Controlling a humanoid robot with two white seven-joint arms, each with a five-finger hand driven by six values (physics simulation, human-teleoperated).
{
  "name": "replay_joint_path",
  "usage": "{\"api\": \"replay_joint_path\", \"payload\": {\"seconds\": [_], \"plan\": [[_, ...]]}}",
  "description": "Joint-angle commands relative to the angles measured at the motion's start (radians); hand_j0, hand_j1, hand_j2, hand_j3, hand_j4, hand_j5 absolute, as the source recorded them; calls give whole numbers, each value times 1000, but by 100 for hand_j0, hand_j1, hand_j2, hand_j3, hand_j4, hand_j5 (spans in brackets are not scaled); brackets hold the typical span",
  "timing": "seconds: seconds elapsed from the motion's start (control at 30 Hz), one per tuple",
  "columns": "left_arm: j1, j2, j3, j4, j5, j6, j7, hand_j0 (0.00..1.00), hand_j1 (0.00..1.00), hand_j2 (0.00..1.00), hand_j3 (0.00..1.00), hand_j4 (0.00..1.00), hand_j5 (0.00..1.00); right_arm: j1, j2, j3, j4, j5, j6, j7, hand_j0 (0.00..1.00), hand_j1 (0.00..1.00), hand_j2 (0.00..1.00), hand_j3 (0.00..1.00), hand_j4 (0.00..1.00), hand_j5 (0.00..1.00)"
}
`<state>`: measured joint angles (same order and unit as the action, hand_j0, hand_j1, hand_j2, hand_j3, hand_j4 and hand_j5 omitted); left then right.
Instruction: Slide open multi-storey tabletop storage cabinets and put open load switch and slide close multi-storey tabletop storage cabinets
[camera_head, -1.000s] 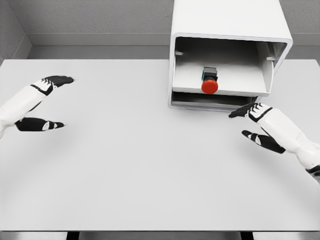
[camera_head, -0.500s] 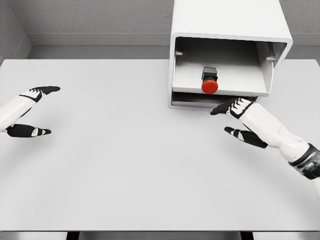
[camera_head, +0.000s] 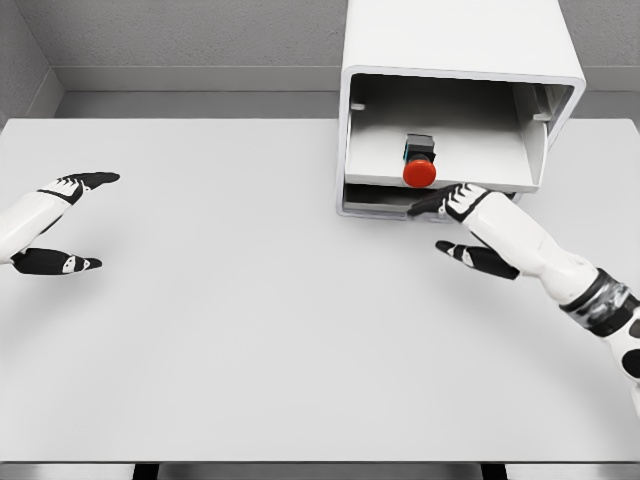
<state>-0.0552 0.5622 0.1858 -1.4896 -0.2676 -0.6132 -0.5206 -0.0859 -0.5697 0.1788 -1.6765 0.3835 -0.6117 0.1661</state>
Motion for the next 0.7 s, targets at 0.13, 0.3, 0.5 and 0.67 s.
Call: {"api": "replay_joint_path", "payload": {"seconds": [0.13, 0.3, 0.5, 0.67], "plan": [[0, 1, 0, -1, 8, 2, 1, 100, 100, 100, 100, 100, 100, -23, 2, 30, 63, -6, 1, 0, 73, 73, 73, 73, 73, 73], [0, -1, 0, -5, 8, 2, -1, 100, 100, 100, 100, 100, 100, -43, 7, 37, 101, -6, 1, 0, 73, 73, 73, 73, 73, 73], [0, 1, 0, -6, 8, 2, 1, 100, 100, 100, 100, 100, 100, -74, 10, 39, 133, -6, 1, 0, 74, 74, 74, 74, 74, 74], [0, 1, 0, -6, 8, 2, 1, 100, 100, 100, 100, 100, 100, -152, 28, 76, 201, -5, 1, 0, 77, 77, 77, 77, 77, 77]]}}
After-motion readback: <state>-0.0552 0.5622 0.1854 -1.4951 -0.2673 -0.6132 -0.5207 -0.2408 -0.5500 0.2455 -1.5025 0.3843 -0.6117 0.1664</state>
